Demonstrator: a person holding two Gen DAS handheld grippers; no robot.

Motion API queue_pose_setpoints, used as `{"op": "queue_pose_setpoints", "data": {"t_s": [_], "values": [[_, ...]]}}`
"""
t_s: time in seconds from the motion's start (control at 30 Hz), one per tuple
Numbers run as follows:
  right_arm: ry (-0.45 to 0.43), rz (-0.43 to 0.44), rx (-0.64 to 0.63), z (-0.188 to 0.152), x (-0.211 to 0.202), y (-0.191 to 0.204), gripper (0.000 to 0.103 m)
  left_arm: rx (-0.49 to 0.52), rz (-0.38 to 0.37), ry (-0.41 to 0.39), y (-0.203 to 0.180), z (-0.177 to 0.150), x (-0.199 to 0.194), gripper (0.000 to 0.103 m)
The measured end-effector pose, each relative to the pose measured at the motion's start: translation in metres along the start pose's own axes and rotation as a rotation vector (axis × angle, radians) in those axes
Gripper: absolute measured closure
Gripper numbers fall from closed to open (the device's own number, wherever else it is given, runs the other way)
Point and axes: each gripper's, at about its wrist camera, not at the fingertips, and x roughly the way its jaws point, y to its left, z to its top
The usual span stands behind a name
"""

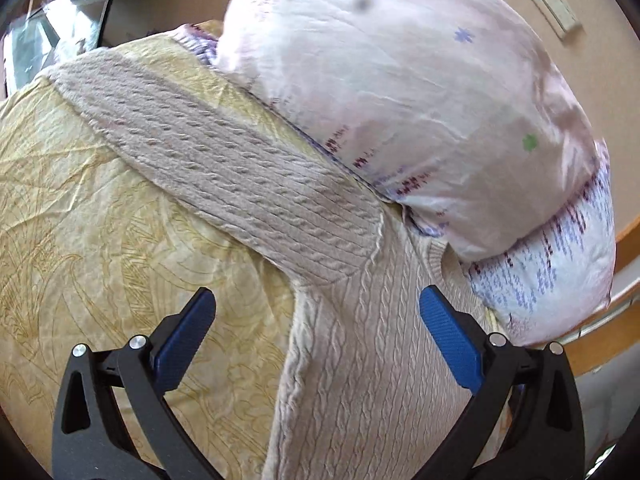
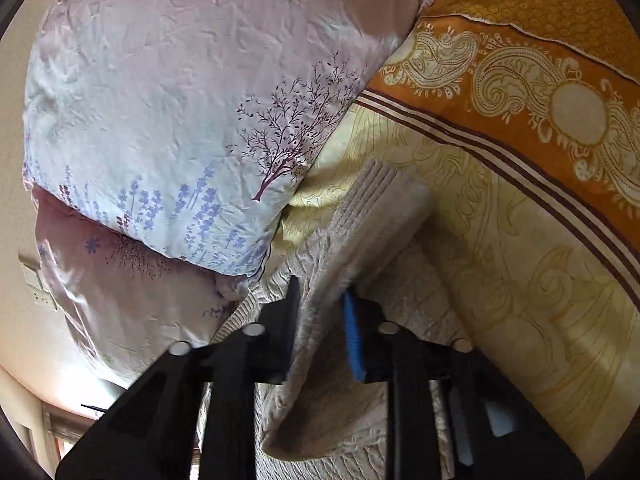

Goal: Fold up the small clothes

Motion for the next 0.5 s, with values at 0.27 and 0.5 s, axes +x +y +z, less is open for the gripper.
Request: {"op": "queue_pose_setpoints", "data": {"t_s": [0.27, 0.5], "values": [[0.217, 0.202, -0.175, -0.063, 0.051, 0.090, 0.094, -0.230, 0.049, -0.149, 0.069, 0.033, -0.017, 0.002], [0.525, 0.143, -0.433, -0.166, 0.139, 0.154, 0.094, -0.265, 0.087, -0.244, 0.095, 0.058, -0.028, 0.002]]}}
